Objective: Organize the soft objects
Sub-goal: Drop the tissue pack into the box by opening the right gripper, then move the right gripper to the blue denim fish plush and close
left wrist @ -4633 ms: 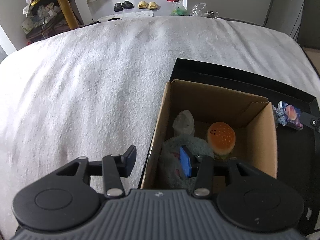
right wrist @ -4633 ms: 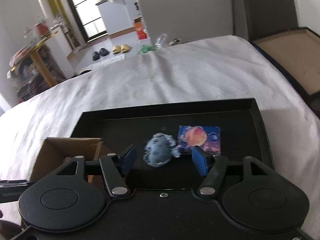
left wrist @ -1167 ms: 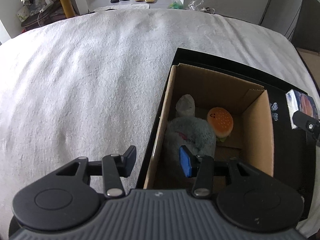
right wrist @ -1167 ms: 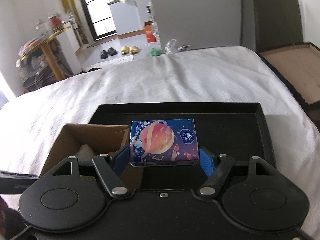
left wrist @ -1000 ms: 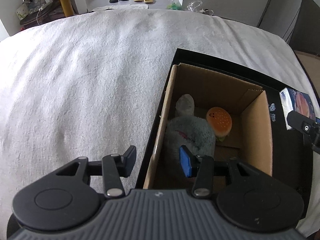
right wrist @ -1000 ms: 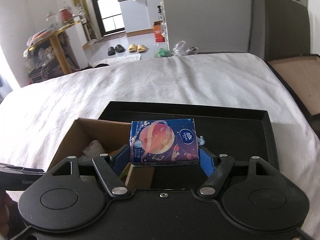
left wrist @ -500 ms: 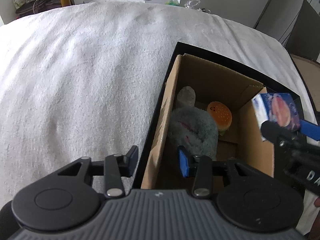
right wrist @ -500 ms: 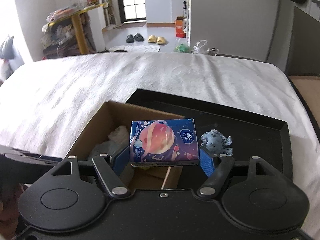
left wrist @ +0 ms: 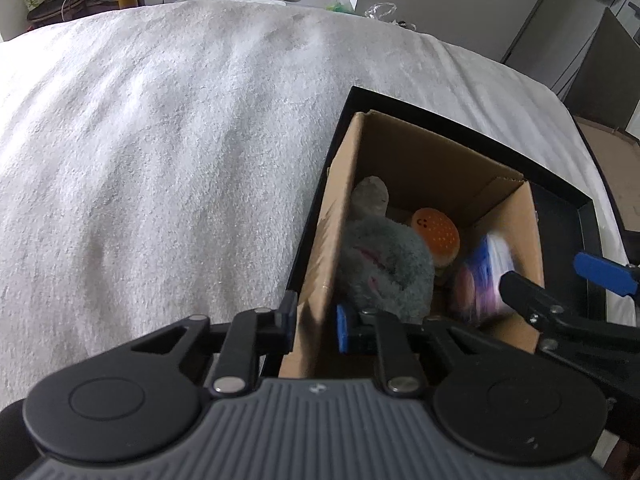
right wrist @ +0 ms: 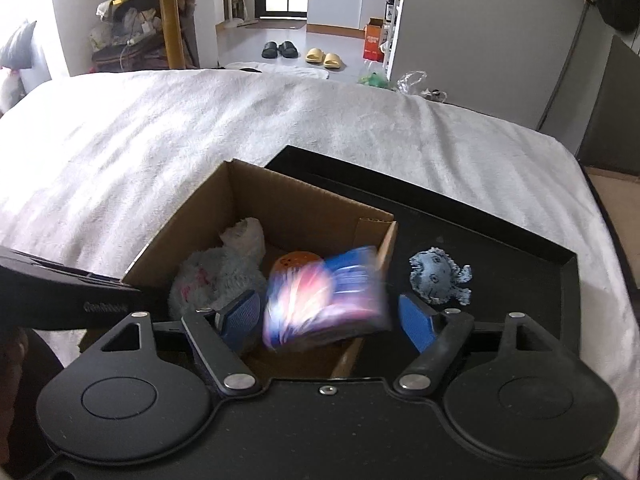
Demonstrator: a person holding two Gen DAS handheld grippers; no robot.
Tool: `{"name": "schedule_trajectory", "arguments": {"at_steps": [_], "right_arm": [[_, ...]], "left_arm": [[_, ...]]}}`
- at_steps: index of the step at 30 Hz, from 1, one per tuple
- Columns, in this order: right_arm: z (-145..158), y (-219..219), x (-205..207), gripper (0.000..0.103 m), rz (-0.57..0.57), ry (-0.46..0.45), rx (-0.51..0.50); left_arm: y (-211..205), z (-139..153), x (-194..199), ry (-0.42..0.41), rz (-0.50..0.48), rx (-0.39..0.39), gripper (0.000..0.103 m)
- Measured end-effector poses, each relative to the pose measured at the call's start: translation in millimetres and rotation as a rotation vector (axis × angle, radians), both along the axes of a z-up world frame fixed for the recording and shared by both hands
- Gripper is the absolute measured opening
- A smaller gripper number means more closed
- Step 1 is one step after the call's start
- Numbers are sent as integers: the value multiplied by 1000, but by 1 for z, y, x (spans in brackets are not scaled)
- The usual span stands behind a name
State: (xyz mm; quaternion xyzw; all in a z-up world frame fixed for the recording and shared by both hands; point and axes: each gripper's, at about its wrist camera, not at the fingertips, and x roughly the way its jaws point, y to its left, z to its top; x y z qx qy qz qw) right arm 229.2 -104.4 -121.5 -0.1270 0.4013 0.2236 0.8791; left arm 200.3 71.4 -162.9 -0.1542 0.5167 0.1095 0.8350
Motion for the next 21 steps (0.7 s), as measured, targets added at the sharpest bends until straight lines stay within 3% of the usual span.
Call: {"name": "schedule_trajectory", "arguments": {"at_steps": [11, 21], "right_arm": [[5, -31, 6, 78, -74, 5, 42], [0, -52, 14, 78, -117, 10, 75]], "left_arm": [[-1, 2, 1, 8, 2, 12, 19], [-9, 9, 6, 11, -13, 76, 23]]}}
